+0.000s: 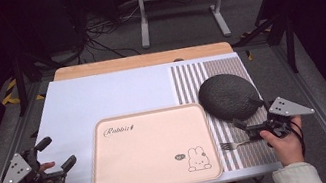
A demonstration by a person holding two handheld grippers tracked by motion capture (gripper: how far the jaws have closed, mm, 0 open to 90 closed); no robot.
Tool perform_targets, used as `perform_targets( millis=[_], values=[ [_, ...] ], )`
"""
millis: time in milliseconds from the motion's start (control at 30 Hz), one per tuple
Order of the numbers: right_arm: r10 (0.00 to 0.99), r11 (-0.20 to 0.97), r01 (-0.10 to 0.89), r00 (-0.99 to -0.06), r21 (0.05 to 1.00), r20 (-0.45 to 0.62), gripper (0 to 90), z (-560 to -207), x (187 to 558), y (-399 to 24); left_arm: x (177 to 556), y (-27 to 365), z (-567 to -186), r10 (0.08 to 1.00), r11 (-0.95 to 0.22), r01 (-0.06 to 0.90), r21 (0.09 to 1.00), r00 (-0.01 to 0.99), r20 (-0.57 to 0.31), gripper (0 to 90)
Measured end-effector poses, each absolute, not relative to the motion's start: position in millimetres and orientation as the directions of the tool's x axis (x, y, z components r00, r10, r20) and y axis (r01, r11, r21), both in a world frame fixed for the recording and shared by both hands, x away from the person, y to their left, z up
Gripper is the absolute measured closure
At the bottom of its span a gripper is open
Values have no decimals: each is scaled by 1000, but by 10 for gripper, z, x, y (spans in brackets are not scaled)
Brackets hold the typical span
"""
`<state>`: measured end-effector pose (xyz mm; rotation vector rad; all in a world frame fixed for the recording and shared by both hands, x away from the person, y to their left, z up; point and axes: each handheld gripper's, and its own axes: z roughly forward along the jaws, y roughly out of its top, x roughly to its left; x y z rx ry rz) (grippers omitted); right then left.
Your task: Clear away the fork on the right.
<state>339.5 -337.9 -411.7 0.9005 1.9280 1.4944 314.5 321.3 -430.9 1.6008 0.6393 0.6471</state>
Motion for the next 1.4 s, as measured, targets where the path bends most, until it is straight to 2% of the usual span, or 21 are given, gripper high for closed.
perform_targets(
  millis=[167,367,900,1400],
  values=[
    [746,228,232,-665,946,-17,21,-4054,3490,-3285,3146,3200,-4312,725,-111,41,993,687,52,0],
    [688,377,307,-725,874,-42,37,-3934,3578,-3151,3145,3204,-4311,723,-114,43,993,688,53,0],
    [590,637,356,-796,684,-136,63,-3708,3647,-3039,3144,3208,-4310,723,-116,44,992,689,54,0],
    [506,758,354,-849,548,-152,89,-3762,3700,-3044,3147,3202,-4312,722,-116,45,992,690,53,0]
  ],
)
